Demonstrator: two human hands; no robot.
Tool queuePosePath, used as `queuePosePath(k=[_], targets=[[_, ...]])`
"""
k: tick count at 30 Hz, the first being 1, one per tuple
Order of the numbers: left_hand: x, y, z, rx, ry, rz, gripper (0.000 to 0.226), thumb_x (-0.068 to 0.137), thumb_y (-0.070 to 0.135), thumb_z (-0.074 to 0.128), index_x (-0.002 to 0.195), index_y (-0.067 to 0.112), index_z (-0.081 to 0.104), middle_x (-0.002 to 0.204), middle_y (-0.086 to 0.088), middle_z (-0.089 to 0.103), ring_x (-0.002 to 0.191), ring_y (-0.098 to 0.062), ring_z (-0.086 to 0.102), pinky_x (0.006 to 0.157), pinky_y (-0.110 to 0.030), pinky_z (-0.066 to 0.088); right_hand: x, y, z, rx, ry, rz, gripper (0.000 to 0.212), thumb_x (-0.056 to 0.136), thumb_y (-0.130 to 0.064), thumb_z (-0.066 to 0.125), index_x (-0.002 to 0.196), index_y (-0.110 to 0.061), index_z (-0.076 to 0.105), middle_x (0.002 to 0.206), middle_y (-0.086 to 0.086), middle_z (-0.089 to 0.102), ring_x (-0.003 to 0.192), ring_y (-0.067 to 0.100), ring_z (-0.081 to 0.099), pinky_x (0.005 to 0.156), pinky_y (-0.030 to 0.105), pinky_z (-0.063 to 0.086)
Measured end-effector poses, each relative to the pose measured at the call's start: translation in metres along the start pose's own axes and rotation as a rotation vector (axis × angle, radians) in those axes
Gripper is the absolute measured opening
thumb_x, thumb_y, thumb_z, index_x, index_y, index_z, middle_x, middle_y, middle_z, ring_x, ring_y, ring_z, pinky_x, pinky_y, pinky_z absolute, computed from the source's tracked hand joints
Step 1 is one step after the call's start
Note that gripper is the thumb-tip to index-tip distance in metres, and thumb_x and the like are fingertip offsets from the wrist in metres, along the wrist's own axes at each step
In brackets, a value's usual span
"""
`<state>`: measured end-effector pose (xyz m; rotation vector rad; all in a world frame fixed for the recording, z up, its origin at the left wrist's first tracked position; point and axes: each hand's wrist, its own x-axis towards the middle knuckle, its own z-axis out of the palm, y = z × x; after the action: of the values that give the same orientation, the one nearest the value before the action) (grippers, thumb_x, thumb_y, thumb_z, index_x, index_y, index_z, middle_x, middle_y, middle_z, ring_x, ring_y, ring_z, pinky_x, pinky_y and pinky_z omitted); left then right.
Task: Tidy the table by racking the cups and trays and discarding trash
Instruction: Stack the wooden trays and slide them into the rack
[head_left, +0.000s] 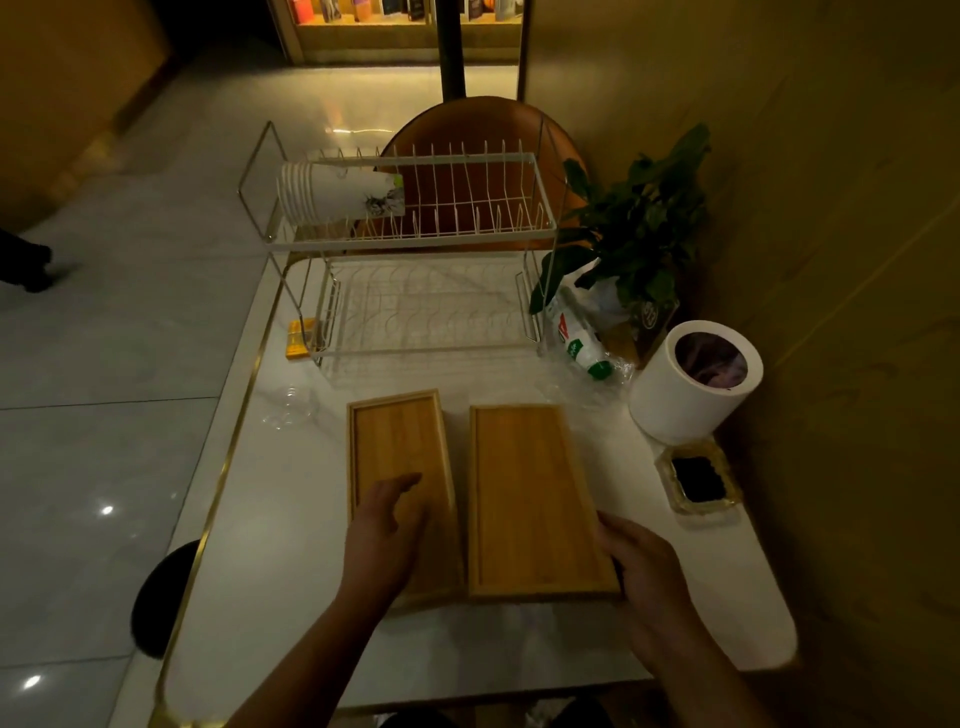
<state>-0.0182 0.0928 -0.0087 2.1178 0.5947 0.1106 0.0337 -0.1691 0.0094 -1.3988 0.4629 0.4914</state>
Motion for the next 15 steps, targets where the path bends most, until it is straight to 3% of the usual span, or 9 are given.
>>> queuePosePath(k=[3, 6, 8, 12, 15], targets=[[-0.009, 0.028, -0.007, -0.211, -0.054, -0.025, 0.038, 0.097, 0.036, 0.060, 0.134, 0.033, 0.057, 0.132, 0.006, 0.061, 0.112, -0.006, 0.061, 0.091, -0.029, 0.053, -0.019, -0.011, 0.030, -0.359, 0.107, -0.347, 0.025, 0.091, -0.021, 0.062, 0.110, -0.037, 0.067, 0.104, -0.013, 0.070, 0.093, 0.002, 0.066, 0.077, 0.024, 0.053], [-0.016, 0.057, -0.011, -0.670, -0.256, -0.157, 0.044, 0.087, 0.047, 0.064, 0.130, 0.045, 0.057, 0.126, 0.007, 0.069, 0.110, -0.013, 0.069, 0.088, -0.038, 0.060, -0.030, -0.015, 0.065, -0.747, 0.010, -0.774, 0.028, 0.090, -0.018, 0.061, 0.117, -0.022, 0.066, 0.101, -0.006, 0.062, 0.091, 0.010, 0.061, 0.075, 0.025, 0.051], [-0.015, 0.067, -0.012, -0.851, -0.271, -0.156, 0.038, 0.089, 0.042, 0.064, 0.127, 0.039, 0.061, 0.119, -0.001, 0.073, 0.107, -0.021, 0.072, 0.081, -0.038, 0.061, -0.035, -0.010, 0.086, -1.015, -0.080, -1.012, 0.029, 0.087, -0.015, 0.056, 0.115, -0.016, 0.066, 0.098, 0.001, 0.060, 0.089, 0.018, 0.058, 0.071, 0.031, 0.052], [-0.014, 0.061, -0.019, -0.936, -0.015, -0.217, 0.026, 0.092, 0.021, 0.068, 0.117, 0.029, 0.068, 0.102, -0.011, 0.078, 0.092, -0.030, 0.076, 0.069, -0.035, 0.062, -0.040, 0.001, 0.110, -1.109, -0.166, -1.112, 0.040, 0.089, -0.020, 0.051, 0.128, -0.019, 0.058, 0.097, 0.001, 0.060, 0.087, 0.020, 0.058, 0.069, 0.032, 0.054], [-0.013, 0.045, -0.026, -0.870, 0.107, -0.296, 0.029, 0.095, 0.007, 0.061, 0.118, 0.024, 0.066, 0.095, -0.008, 0.079, 0.083, -0.030, 0.077, 0.064, -0.036, 0.063, -0.040, 0.011, 0.112, -1.136, -0.321, -1.150, 0.031, 0.089, -0.032, 0.056, 0.119, -0.025, 0.059, 0.098, -0.005, 0.060, 0.090, 0.014, 0.056, 0.072, 0.031, 0.053]])
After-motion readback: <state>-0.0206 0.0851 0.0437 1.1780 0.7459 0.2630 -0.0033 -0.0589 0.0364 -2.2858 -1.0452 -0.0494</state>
